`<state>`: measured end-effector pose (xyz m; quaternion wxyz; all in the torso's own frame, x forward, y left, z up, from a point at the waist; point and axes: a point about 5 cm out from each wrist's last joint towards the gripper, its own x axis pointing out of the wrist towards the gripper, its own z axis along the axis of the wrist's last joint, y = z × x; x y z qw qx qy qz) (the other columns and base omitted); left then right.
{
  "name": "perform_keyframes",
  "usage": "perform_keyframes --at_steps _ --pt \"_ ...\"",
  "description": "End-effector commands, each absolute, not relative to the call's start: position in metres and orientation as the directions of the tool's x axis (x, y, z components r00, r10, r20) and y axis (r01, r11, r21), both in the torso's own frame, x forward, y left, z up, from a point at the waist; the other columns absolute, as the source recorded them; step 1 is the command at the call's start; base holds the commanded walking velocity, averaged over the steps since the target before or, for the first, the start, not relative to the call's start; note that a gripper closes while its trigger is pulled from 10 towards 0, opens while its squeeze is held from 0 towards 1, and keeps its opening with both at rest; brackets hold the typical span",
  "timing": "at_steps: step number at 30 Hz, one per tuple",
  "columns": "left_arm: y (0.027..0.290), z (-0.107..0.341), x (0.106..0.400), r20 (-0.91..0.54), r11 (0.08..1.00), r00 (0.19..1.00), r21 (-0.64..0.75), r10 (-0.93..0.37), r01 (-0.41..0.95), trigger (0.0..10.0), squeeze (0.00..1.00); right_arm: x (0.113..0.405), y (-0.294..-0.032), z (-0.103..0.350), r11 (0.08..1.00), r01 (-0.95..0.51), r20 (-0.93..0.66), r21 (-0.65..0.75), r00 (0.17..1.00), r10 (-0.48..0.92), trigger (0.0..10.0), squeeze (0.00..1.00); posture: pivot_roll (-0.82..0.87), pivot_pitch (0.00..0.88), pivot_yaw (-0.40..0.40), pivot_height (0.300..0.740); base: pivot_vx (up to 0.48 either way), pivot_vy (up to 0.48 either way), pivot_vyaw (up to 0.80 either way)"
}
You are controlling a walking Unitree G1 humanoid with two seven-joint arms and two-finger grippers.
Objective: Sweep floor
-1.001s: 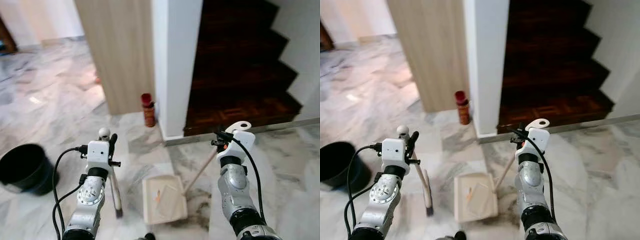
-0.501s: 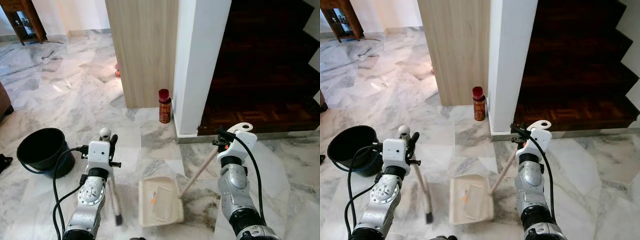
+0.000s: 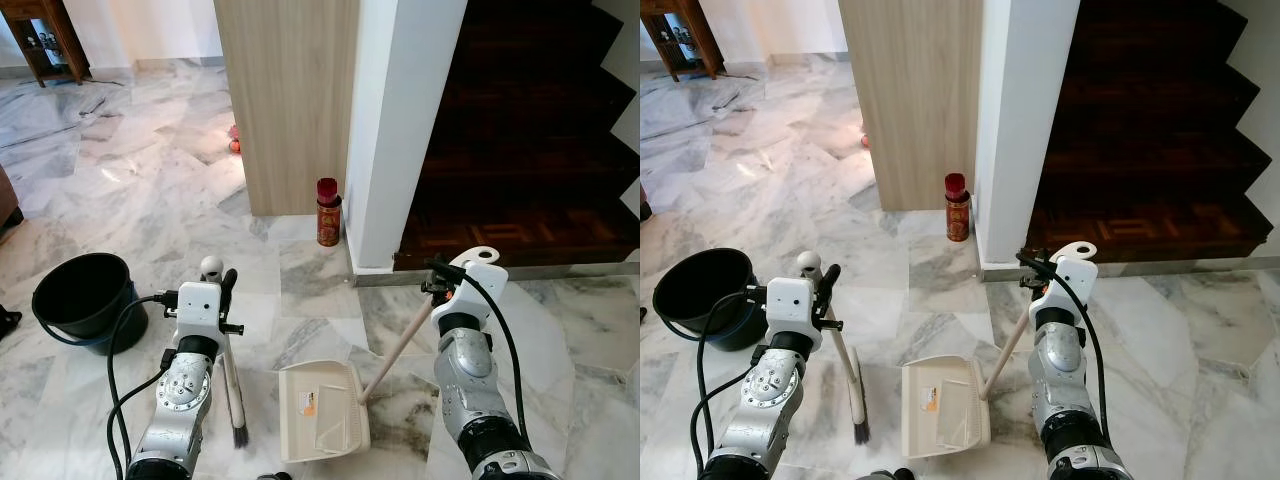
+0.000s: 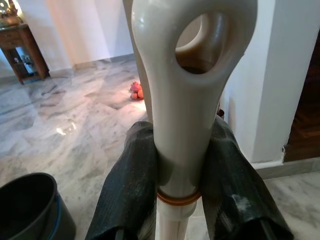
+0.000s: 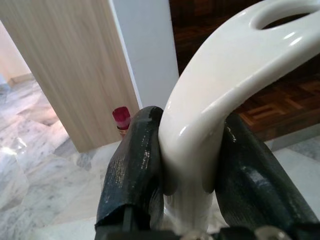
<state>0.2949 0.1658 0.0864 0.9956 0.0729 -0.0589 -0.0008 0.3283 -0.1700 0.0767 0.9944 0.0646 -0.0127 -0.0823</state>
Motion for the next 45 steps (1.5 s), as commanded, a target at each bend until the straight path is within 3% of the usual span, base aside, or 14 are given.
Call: perform_keyframes --at_steps 1,45 --pt "0.1675 0.0980 0.2981 0.163 0.988 0.987 0.156 -0.011 -0.015 10.0 0.00 0.3315 -0.1657 0.0828 0.977 0.149 0.034 0.154 0.987 -0.156 10.0 0.00 0.12 0.070 0.021 0.740 0.000 0.322 0.00" --pt "0.1652 0.0951 0.2967 0.143 0.990 0.990 0.143 -0.017 -0.004 10.0 0.00 0.3334 -0.1608 0.0842 0.980 0.107 0.028 0.168 0.993 -0.113 10.0 0.00 0.12 0.074 0.013 0.740 0.000 0.333 0.00"
